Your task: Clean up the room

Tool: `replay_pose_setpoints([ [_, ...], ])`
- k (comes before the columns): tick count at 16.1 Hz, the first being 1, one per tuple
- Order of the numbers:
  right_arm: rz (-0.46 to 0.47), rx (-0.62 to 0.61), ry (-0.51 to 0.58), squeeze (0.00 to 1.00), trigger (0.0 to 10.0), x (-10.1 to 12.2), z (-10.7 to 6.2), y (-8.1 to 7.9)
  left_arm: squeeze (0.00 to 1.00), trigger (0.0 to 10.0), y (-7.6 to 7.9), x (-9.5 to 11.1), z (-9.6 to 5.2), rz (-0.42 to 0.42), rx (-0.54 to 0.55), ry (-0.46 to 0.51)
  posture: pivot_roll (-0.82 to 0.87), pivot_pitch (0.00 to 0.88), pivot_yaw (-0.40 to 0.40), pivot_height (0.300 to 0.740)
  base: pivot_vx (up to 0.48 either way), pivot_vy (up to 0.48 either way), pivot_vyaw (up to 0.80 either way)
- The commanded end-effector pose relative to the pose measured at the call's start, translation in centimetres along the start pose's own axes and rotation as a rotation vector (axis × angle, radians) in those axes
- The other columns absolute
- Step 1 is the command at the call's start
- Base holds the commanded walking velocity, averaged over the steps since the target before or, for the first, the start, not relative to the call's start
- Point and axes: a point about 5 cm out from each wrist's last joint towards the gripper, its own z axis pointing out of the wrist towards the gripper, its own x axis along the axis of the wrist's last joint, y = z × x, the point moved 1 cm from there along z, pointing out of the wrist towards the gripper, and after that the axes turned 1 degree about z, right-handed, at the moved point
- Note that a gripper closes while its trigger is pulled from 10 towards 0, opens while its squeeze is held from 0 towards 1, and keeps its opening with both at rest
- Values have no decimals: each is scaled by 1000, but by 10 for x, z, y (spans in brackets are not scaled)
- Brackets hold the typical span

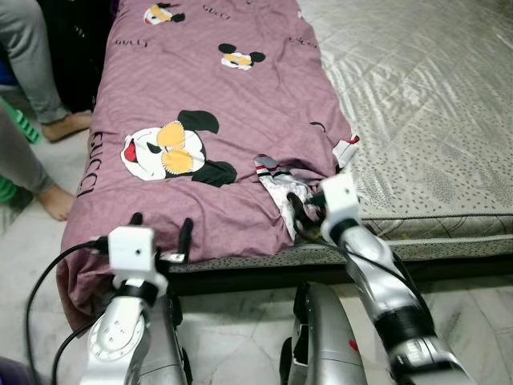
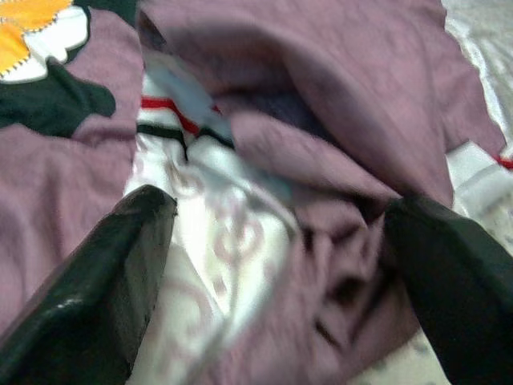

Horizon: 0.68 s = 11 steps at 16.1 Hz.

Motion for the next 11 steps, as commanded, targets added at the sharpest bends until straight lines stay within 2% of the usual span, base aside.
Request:
replay_pose_setpoints([
  [1, -2, -48, -6, 0, 10000, 1, 6, 4, 0, 10000, -2, 3, -4, 12, 18, 1, 50, 268, -88, 545, 0, 0, 0],
  [5, 16, -192, 6, 0, 10000, 17, 25, 7, 0, 10000, -6, 8, -5, 28, 41, 6, 77, 270, -81, 545, 0, 0, 0],
  [9, -45, -304, -67, 0, 10000, 8, 28, 14, 0, 10000, -6, 10, -6, 34, 42, 6, 97, 275, -75, 545, 0, 0, 0],
  [10, -28, -322, -100, 0, 5020, 2, 27, 17, 0, 10000, -7, 10, -6, 34, 43, 5, 100, 276, -76, 545, 0, 0, 0],
  [11, -13, -337, -119, 0, 1216, -2, 26, 19, 0, 10000, -7, 10, -6, 34, 44, 4, 100, 276, -76, 545, 0, 0, 0],
])
